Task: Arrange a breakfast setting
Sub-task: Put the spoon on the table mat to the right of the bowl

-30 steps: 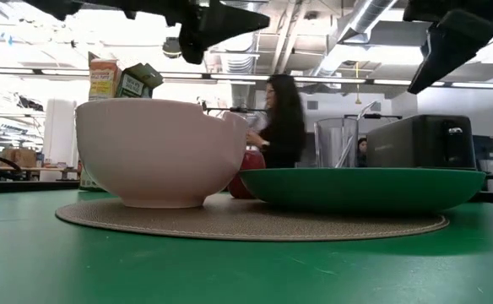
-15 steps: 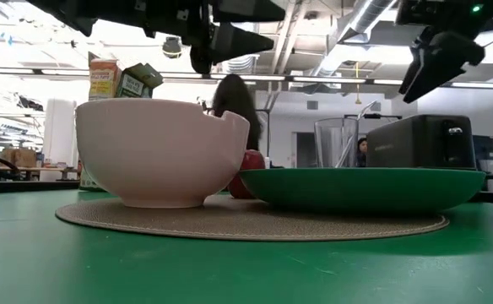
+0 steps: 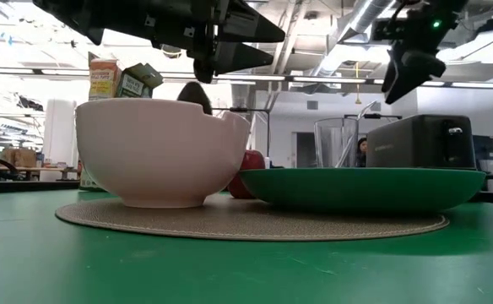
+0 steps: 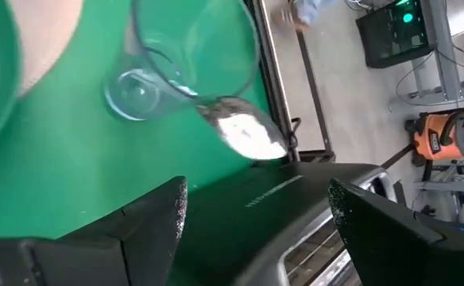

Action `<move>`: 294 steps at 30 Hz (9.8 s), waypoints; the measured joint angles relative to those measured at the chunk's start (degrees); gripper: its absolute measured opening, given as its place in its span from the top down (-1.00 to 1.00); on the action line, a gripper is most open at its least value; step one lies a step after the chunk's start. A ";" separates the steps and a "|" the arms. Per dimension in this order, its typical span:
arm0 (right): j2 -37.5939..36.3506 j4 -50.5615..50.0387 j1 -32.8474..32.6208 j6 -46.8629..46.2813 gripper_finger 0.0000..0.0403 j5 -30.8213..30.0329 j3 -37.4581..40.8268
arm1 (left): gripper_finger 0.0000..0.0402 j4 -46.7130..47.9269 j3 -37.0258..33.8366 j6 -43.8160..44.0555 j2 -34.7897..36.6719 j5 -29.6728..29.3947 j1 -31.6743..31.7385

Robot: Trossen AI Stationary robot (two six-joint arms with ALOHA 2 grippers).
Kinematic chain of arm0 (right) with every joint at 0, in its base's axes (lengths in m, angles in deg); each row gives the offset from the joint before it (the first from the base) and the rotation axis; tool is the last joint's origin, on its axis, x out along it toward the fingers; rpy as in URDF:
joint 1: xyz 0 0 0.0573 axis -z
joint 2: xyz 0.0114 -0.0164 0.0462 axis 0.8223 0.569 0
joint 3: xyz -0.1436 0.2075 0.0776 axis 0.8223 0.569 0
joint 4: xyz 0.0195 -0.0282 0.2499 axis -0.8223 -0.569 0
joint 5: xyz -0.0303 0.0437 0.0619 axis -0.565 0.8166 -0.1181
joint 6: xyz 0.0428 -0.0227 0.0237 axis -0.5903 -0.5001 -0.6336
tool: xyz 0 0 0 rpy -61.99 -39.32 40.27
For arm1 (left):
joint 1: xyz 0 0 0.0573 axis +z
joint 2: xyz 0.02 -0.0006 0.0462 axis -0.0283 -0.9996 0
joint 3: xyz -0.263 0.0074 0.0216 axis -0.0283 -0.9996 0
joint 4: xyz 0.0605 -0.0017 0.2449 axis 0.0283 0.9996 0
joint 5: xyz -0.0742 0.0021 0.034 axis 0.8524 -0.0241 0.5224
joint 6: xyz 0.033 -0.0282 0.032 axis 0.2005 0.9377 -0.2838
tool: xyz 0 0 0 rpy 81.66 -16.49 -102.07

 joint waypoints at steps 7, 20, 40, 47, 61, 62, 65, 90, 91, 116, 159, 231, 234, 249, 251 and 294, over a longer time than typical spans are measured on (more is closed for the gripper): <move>2.50 4.57 6.40 9.52 -0.65 2.56 -0.05 | -0.25 0.41 -0.02 -0.16 0.00 0.02 0.00; 10.25 9.90 9.05 16.51 -0.48 5.02 -0.04 | -0.25 1.61 -0.02 -0.12 0.00 0.00 0.00; 6.86 10.32 7.20 17.07 0.43 5.75 -0.04 | -0.25 1.64 -0.02 -0.86 0.00 -0.16 0.07; 6.95 11.41 7.20 17.03 0.65 5.75 -0.04 | -0.25 1.64 -0.02 -0.65 0.00 -0.18 0.07; 6.95 11.58 7.20 17.93 0.83 4.86 -0.04 | -0.25 1.64 -0.02 -0.53 0.00 -0.29 0.07; 6.95 11.59 7.20 17.95 0.82 4.49 -0.04 | -0.25 1.64 -0.02 -0.53 0.00 -0.29 0.07; 6.89 11.60 7.20 18.25 0.83 3.83 -0.04 | -0.25 1.64 -0.02 -0.51 0.00 -0.27 0.07; 6.09 -3.70 3.67 15.05 0.84 3.88 -24.71 | -0.25 1.56 -0.02 -0.60 0.00 -1.20 0.20; 6.09 -3.70 2.97 14.47 0.84 4.43 -25.51 | -0.25 1.46 -0.03 -0.60 0.00 -1.22 0.29; 18.68 1.46 -17.37 3.26 0.84 13.20 -27.02 | -0.25 25.91 15.28 0.87 0.04 -8.99 1.83; 21.17 1.73 -7.03 -19.61 0.83 23.59 -27.78 | -0.19 18.18 30.96 -26.25 -20.68 -43.36 0.63; 21.22 0.37 -4.80 -20.05 0.80 24.85 -27.80 | 0.85 26.61 31.10 -24.88 -20.37 -48.22 -1.20; 21.22 0.68 -4.80 -19.74 0.75 25.16 -27.80 | 0.83 26.86 31.10 -24.99 -20.37 -47.44 -1.18; 13.63 0.76 -8.69 -18.78 0.03 24.62 -27.80 | 0.87 27.70 31.06 -25.05 -19.52 -50.07 -1.69; 10.70 0.81 -10.46 -18.83 0.00 22.93 -27.80 | 0.88 29.84 31.04 -23.59 -17.69 -50.00 -2.18; 1.90 29.02 -25.74 -9.92 0.05 15.78 -4.81 | 0.88 116.97 19.94 97.45 5.70 -10.63 -20.83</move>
